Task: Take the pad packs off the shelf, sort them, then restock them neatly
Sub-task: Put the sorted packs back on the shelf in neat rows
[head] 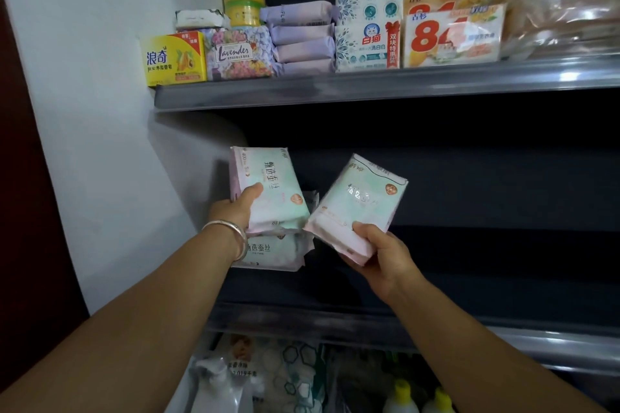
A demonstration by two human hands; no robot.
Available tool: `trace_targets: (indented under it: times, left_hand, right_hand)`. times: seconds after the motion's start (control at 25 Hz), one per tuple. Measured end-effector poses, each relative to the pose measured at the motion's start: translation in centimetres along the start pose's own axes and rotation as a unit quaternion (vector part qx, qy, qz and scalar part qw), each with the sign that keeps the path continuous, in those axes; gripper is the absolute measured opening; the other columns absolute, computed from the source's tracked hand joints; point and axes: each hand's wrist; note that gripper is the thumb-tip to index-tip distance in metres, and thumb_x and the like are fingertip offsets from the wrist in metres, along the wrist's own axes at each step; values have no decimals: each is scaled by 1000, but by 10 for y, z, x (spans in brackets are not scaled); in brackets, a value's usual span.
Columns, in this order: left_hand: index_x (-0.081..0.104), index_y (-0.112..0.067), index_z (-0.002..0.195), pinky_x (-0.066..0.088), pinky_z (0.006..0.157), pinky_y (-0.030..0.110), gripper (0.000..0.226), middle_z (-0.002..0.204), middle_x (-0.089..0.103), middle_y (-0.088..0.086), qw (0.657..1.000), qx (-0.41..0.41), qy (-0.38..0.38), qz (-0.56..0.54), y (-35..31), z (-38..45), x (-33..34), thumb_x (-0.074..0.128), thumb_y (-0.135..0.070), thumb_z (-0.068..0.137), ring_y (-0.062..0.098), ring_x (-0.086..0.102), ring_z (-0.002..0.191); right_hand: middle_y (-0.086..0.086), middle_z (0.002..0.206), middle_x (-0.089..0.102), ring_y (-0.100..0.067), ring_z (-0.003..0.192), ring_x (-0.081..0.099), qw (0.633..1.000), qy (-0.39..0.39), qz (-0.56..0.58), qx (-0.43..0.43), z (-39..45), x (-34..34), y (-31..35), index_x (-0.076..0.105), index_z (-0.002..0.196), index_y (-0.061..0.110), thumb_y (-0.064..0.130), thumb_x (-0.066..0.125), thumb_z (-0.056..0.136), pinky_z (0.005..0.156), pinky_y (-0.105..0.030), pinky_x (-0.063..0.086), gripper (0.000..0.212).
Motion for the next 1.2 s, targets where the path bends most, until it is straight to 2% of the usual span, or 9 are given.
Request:
trace_targets:
  times: [0.16,0.28,0.36,0.44,0.68,0.8,0.88,1.0,1.2]
  left_hand:
    - [60,-5,111,56,82,47,58,100,70,11,999,-2,-2,-51,2,6,-3,79,-40,68,30,70,86]
    - [60,-4,110,56,75,39,63,94,70,12,997,4,-12,-77,-1,14,-1,81,-41,63,26,69,77]
    - [60,3,100,52,65,35,46,62,63,11,996,4,-26,-85,-1,17,2,76,-31,72,19,59,51]
    - [60,0,85,54,68,40,23,52,57,8,995,0,-33,-91,2,19,5,72,-18,77,19,54,46]
    - [61,-9,87,53,72,32,12,73,68,5,991,-13,4,-136,10,19,9,69,-12,79,19,64,68]
    - [60,-12,86,54,73,33,9,75,69,2,987,-17,15,-160,12,8,8,68,-9,81,17,64,70]
    - [59,-11,91,54,69,33,11,85,67,4,985,-17,20,-170,13,2,6,66,-6,83,17,64,73]
    - [59,-7,107,55,70,39,25,92,66,7,983,-20,16,-181,18,-5,3,64,-2,83,20,64,76]
    - [52,-7,124,47,92,57,41,118,62,11,972,-79,11,-220,41,-19,1,59,4,86,31,60,104]
  right_hand:
    - [-7,115,68,-28,103,65,1000,14,-20,-3,5,1,4,52,125,13,5,70,78,83,-45,55,51]
    - [-5,105,71,-21,87,65,999,20,-25,4,13,8,6,58,119,15,26,66,85,72,-35,54,36]
    - [-5,99,70,-22,83,65,1000,-6,-11,0,20,11,5,59,115,13,26,64,87,72,-33,51,31]
    - [-7,104,69,-25,90,66,1000,-29,-7,-10,30,12,3,55,119,10,17,66,84,75,-36,52,38]
    - [-3,116,66,-25,103,64,998,-43,-20,-51,46,10,-1,43,131,20,8,70,78,83,-40,54,60]
    - [-4,114,68,-22,97,66,999,-39,-8,-27,45,12,-3,50,129,18,29,72,80,64,-31,52,55]
    - [-6,113,68,-22,91,66,998,-57,-2,-19,41,13,-4,51,128,15,26,71,80,61,-30,52,53]
    - [-8,114,66,-24,93,66,995,-91,1,-33,32,13,-3,47,127,11,10,69,79,66,-33,53,53]
    - [-8,117,61,-27,102,63,990,-131,12,-57,18,11,4,39,129,15,7,68,79,70,-37,53,59]
Point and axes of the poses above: each hand's wrist, its own z-axis towards the middle knuckle, its own x-axis out of the palm, y = z × x
